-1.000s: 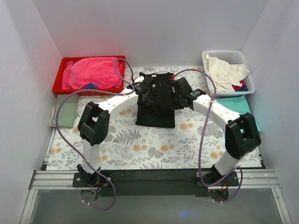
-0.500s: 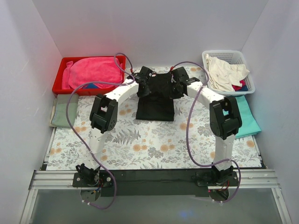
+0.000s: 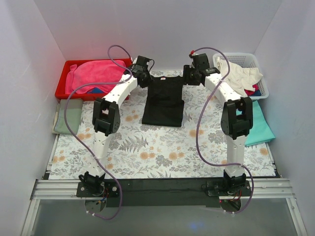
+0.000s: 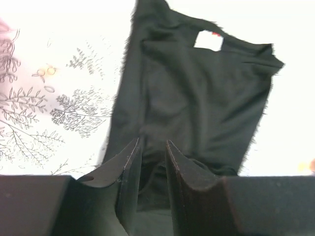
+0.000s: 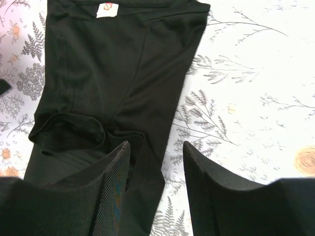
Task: Fold and stack the t-shirts
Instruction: Fold the folded rectangular tshirt in 1/3 of the way
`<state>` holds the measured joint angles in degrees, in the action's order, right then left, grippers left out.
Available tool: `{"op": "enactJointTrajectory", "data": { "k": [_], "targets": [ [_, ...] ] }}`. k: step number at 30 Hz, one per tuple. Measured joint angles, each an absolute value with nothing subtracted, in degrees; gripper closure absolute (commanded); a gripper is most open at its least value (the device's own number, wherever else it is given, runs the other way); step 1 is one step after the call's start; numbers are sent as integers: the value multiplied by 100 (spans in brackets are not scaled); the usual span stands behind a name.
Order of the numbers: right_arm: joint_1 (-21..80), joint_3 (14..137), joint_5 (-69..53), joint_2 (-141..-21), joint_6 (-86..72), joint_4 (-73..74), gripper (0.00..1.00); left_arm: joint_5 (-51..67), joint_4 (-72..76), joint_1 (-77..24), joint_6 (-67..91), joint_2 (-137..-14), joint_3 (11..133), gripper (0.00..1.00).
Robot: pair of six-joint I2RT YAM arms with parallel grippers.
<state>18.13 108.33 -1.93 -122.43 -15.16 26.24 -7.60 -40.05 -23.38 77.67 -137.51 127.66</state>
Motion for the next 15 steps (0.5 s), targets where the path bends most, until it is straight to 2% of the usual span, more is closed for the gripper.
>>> {"op": "enactJointTrajectory", "data": {
  "k": [1,6,11,15],
  "targets": [
    [1780,10809,-213,-12199,-1503,2606,47,-672,-3957,-2318,7745,-13690,12768,76],
    [1885,9922,-336,-11745,-1466,2635,51,-12,-3815,-2335,7588,-13292,12112,92],
    [2268,9000,-502,-11327,-1455,2724,52,550,-3747,-2399,7341,-12790,10700,96],
    [2526,8742,-672,-11203,-1476,2720,53,871,-3726,-2451,7203,-12554,9813,97]
  ]
}}
